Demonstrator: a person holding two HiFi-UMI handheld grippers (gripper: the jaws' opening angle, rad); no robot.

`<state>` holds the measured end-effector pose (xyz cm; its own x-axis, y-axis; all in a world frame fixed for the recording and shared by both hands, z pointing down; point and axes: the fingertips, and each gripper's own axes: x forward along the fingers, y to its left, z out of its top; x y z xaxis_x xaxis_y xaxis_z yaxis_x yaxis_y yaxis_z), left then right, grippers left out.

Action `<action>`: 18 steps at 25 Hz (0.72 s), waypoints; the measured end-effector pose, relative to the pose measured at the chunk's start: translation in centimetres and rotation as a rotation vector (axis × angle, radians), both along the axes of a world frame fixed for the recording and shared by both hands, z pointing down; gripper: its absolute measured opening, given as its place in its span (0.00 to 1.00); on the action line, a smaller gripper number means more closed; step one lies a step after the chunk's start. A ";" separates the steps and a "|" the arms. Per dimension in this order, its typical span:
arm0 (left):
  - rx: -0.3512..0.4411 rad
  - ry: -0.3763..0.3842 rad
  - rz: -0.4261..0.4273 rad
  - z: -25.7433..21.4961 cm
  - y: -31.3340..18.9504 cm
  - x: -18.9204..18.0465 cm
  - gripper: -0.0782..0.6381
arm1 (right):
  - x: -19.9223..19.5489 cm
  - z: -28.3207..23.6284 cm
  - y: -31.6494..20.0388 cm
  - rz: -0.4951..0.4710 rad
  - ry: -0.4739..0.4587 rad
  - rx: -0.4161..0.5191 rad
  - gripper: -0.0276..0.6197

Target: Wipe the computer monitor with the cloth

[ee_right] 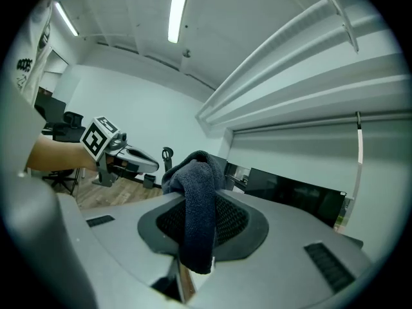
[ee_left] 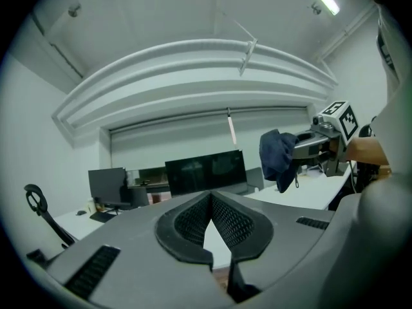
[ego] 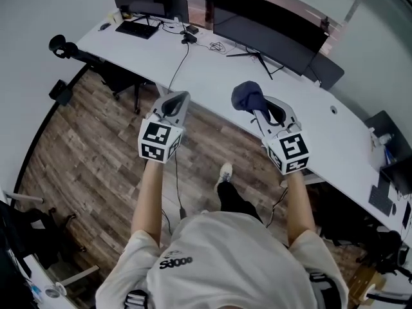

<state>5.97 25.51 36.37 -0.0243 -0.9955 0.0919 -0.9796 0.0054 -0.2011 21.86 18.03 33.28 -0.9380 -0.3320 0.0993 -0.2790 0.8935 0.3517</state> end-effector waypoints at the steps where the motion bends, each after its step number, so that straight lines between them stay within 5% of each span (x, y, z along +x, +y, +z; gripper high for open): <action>1: -0.002 0.008 -0.007 0.3 -0.9 -0.8 0.13 | -0.6 0.0 -1.1 0.009 -0.013 -0.004 0.14; 13: -0.048 -0.011 -0.045 -0.1 -19.8 -11.2 0.12 | -11.8 -1.3 -21.5 -0.032 -0.059 -0.071 0.14; 18: -0.016 0.070 -0.057 -1.1 -27.7 -15.0 0.12 | -15.6 -2.7 -29.1 -0.050 -0.034 -0.064 0.14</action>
<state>-9.00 -2.18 35.26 -0.0738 -0.9910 0.1116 -0.9894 0.0587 -0.1329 6.21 -11.10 30.59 -0.9565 -0.2787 0.0866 -0.2443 0.9269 0.2849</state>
